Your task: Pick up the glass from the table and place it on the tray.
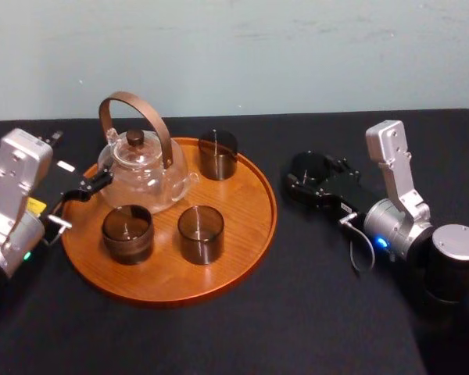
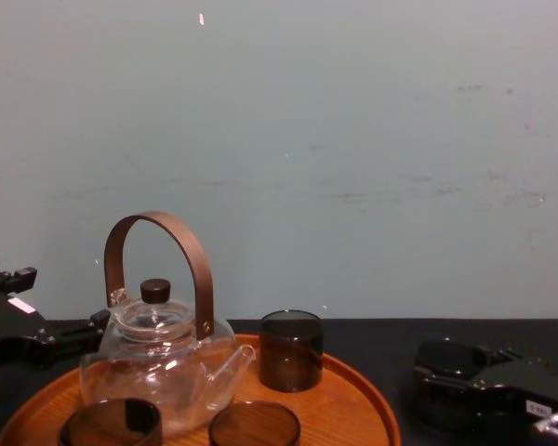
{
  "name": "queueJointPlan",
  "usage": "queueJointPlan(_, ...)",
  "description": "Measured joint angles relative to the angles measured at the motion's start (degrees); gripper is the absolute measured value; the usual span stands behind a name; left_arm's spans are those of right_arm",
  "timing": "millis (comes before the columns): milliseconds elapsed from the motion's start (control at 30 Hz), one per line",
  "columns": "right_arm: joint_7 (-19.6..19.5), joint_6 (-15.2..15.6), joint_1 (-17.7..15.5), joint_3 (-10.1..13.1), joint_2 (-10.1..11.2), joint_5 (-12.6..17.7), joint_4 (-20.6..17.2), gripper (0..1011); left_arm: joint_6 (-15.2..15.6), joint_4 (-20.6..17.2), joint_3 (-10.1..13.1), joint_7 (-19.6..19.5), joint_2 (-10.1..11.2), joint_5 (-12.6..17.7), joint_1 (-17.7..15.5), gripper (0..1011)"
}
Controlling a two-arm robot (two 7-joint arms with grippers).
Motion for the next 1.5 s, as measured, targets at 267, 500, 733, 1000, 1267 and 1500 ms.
queueJointPlan(267,0.01,-0.04,-0.03,0.03,0.03,0.0,-0.08,1002,0.0,0.0,0.0,0.0,0.0,0.0,0.0,1001)
queueJointPlan(500,0.01,-0.08,-0.06,0.04,0.07,0.0,-0.13,960,0.0,0.0,0.0,0.0,0.0,0.0,0.0,1001)
queueJointPlan(733,0.01,-0.11,-0.1,0.04,0.08,0.0,-0.16,900,0.0,0.0,0.0,0.0,0.0,0.0,0.0,1001)
queueJointPlan(1000,0.01,-0.12,-0.1,0.04,0.08,0.01,-0.18,900,0.0,0.0,0.0,0.0,0.0,0.0,0.0,1001)
queueJointPlan(1267,0.01,-0.12,-0.1,0.04,0.08,0.04,-0.18,900,0.0,0.0,0.0,0.0,0.0,0.0,0.0,1001)
queueJointPlan(1500,0.18,-0.17,-0.1,0.11,0.11,0.24,-0.19,900,0.0,0.0,0.0,0.0,0.0,0.0,0.0,1002)
